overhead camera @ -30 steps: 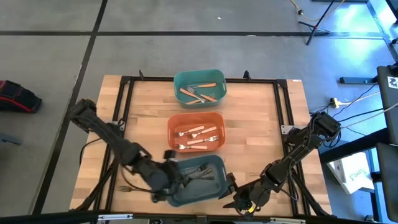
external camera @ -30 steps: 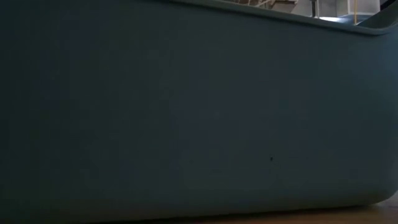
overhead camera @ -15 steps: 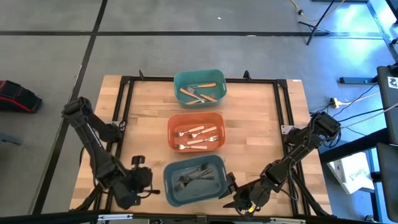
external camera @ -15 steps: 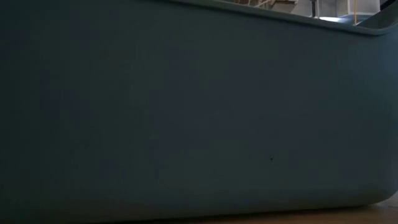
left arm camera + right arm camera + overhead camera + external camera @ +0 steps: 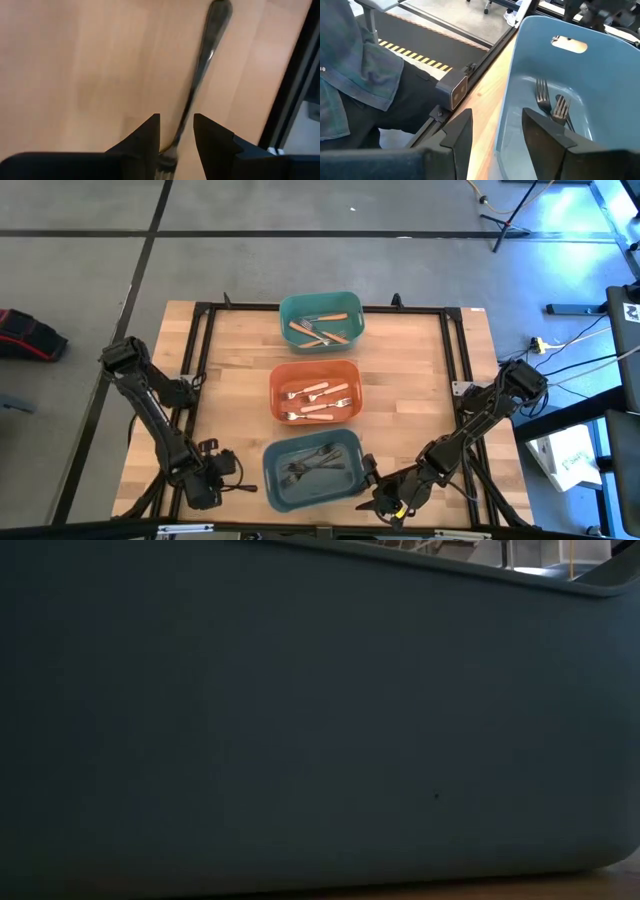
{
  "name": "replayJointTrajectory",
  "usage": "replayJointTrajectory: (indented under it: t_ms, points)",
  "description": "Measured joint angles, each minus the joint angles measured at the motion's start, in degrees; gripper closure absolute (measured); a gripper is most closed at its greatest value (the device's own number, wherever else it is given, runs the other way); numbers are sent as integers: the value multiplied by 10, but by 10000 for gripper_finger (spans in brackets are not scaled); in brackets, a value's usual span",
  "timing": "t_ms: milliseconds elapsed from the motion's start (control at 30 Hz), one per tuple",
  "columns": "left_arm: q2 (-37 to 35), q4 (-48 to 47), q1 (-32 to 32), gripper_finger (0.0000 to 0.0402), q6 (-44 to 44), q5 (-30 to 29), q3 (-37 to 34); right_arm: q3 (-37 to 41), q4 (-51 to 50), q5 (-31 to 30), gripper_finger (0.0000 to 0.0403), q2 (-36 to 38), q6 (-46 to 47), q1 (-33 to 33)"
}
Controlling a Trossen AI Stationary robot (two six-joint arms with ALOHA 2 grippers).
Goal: Sort silverware by color (type)
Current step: Put the black fork into the blue bin
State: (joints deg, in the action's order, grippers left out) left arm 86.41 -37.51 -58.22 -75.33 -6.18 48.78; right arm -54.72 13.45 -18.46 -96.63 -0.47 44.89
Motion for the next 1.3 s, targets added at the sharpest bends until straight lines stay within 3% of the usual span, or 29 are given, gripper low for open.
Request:
replayJointTrajectory:
  t_ms: [200, 333, 667, 967, 1133, 1300]
  points:
    - [0, 113, 0, 288, -11, 10, -50, 0, -1, 0, 243, 0, 0, 0]
    - [6, 138, -3, 288, -12, 10, -59, 0, 0, 0, 243, 0, 0, 0]
    - [57, 129, -24, 296, -6, 25, -57, 0, 0, 0, 243, 0, -1, 0]
    - [55, 122, -16, 392, 3, 32, -58, 0, 0, 0, 243, 0, -10, 0]
    - [48, 112, -10, 389, 18, 30, -47, 0, 0, -1, 243, 0, -12, 0]
    - [15, 49, 1, 390, 52, 2, 9, 0, 1, -1, 243, 0, -12, 0]
